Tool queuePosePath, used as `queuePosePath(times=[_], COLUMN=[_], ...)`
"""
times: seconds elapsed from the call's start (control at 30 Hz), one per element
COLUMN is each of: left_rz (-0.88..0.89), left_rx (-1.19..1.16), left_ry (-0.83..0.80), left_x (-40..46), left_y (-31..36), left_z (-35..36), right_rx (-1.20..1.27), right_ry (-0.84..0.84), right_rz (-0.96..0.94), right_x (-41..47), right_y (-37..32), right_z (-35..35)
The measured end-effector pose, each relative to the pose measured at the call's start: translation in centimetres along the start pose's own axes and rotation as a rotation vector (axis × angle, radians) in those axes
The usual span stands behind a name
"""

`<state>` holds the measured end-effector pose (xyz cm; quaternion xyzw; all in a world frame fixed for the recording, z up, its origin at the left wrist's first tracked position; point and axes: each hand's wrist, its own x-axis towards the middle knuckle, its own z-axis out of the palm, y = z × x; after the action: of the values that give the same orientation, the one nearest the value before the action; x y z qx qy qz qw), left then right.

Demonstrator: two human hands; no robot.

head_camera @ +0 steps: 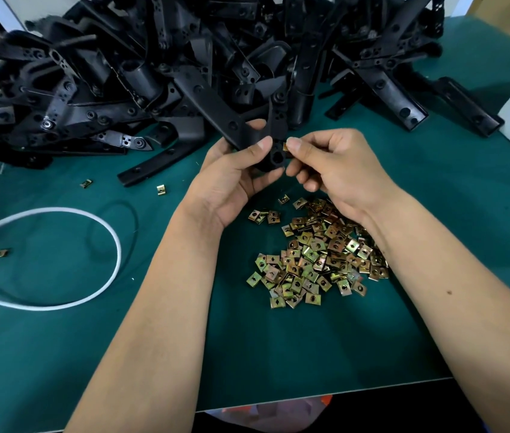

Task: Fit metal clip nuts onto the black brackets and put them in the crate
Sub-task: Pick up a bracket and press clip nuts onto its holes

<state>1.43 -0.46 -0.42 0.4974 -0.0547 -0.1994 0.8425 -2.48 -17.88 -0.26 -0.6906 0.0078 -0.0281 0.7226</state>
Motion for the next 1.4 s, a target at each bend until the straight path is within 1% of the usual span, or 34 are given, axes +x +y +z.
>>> queuePosePath(times=[0.27, 0.37, 0.47, 0.57, 0.63, 0.73, 0.8, 0.87, 0.9, 0.97, 1.0, 1.03, 1.13, 1.2, 1.3, 1.4], left_rz=[-0.039, -0.012, 0.074, 0.112, 0.11, 0.11, 0.117, 0.117, 0.113, 0.104, 0.1, 0.096, 0.083, 0.085, 0.081, 0.064], left_rx=[0.039, 0.072, 0.154, 0.133, 0.106, 0.145, 0.16, 0.108, 0.06, -0.035, -0.071, -0.103, -0.235, -0.271, -0.246, -0.248], left_ry=[-0.032, -0.042, -0.007, 0.056, 0.071, 0.046, 0.042, 0.087, 0.117, 0.173, 0.192, 0.207, 0.248, 0.261, 0.268, 0.272], left_x=[-0.1, 0.0, 0.1, 0.1, 0.2, 0.2, 0.2, 0.3, 0.4, 0.7, 0.8, 0.9, 1.0, 1.0, 1.0, 1.0], left_y=[-0.2, -0.3, -0.6, -0.8, -0.7, -0.7, -0.8, -0.7, -0.6, -0.4, -0.3, -0.2, -0.1, -0.1, -0.2, -0.1], left_z=[0.6, 0.8, 1.0, 0.9, 0.6, 0.3, 0.3, 0.3, 0.2, -0.1, -0.3, -0.5, -0.6, -0.7, -0.6, -0.6], right_rx=[0.044, 0.088, 0.089, 0.061, 0.055, 0.027, -0.011, -0.112, -0.234, -0.601, -0.755, -0.857, -0.96, -0.986, -0.993, -1.047], right_ry=[-0.031, -0.049, 0.019, 0.097, 0.092, 0.058, 0.081, 0.12, 0.115, 0.011, -0.065, -0.131, -0.269, -0.312, -0.304, -0.245], right_rz=[0.059, 0.08, 0.092, 0.097, 0.063, -0.033, -0.076, -0.12, -0.164, -0.264, -0.291, -0.3, -0.261, -0.235, -0.234, -0.27], right_x=[-0.1, 0.0, 0.2, 0.4, 0.3, 0.1, 0.1, 0.2, 0.2, 0.2, 0.1, 0.0, 0.0, -0.1, 0.0, 0.0], right_y=[0.0, 0.0, 0.3, 0.5, 0.5, 0.4, 0.4, 0.3, 0.3, 0.1, 0.0, -0.2, -0.5, -0.4, -0.1, 0.2], right_z=[-0.2, -0.6, -0.3, 0.0, -0.3, -0.1, 0.4, 0.3, 0.0, -0.8, -1.1, -1.3, -1.4, -1.0, -0.8, -0.5])
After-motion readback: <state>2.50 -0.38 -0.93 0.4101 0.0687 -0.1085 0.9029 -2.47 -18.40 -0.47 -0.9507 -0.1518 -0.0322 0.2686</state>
